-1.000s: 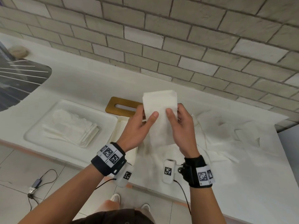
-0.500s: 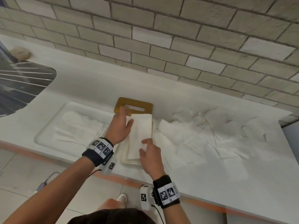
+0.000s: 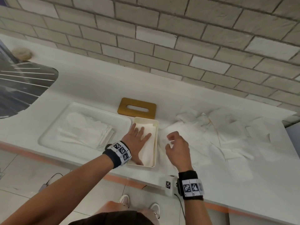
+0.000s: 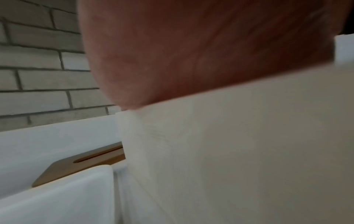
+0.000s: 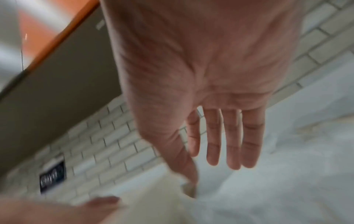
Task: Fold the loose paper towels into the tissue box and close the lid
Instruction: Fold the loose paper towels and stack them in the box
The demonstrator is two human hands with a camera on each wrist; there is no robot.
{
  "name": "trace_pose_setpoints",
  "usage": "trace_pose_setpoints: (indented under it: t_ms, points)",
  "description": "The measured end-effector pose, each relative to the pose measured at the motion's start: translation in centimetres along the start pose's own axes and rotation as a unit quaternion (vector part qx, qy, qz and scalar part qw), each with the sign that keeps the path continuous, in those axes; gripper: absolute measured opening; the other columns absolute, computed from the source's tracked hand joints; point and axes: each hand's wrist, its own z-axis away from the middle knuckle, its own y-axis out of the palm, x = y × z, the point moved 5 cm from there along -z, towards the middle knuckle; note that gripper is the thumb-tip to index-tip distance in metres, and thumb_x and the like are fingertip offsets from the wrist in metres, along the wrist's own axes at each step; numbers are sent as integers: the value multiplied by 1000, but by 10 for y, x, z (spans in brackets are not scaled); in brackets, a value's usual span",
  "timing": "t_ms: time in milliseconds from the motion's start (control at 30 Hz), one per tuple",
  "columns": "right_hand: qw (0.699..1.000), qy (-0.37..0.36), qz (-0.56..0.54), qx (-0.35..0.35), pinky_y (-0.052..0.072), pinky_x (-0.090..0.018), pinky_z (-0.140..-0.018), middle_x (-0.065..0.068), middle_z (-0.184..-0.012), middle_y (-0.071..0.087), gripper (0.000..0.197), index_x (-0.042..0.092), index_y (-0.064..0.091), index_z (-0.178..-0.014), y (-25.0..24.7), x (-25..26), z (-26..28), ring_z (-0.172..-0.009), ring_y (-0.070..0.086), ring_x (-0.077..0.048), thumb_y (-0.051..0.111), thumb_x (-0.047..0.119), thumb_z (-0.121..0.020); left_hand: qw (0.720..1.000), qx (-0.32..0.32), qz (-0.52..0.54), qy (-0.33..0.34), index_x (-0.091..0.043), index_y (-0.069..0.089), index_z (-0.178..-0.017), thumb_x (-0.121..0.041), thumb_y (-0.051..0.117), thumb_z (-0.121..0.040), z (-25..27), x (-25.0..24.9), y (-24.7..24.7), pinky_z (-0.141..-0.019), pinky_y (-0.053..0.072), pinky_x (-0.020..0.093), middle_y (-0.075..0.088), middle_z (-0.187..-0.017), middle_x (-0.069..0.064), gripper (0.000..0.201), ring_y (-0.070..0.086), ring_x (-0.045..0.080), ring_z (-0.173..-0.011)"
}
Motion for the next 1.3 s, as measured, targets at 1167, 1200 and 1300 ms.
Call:
trace_pose_setpoints:
  t_ms: [1167,1200,1300]
  points:
    - [888,-423,74,-162,44,-40,-114,5,-137,70,34,21,80,-105,-114,25,32,-137,61,-23,81,54,-94,456,-207,865,18,-9,64,-136,-23,54,-111,13,-10,-168,-107,54,54,75,-130,10,31,70,31,-123]
    - [907,-386,19,-164,44,-37,-113,6,-136,69,40,21,80,-108,-117,23,32,-135,61,-22,81,58,-91,477,-223,850,27,-11,63,-138,-24,54,-111,18,-9,-167,-106,56,52,74,-131,7,31,71,28,-123]
    - [926,-230,-187,-233,56,-38,-97,5,-120,70,26,20,76,-113,-130,21,27,-116,67,-15,78,41,-98,535,-248,807,43,-16,60,-143,-26,55,-110,33,-10,-159,-104,58,47,73,-135,1,35,70,22,-125]
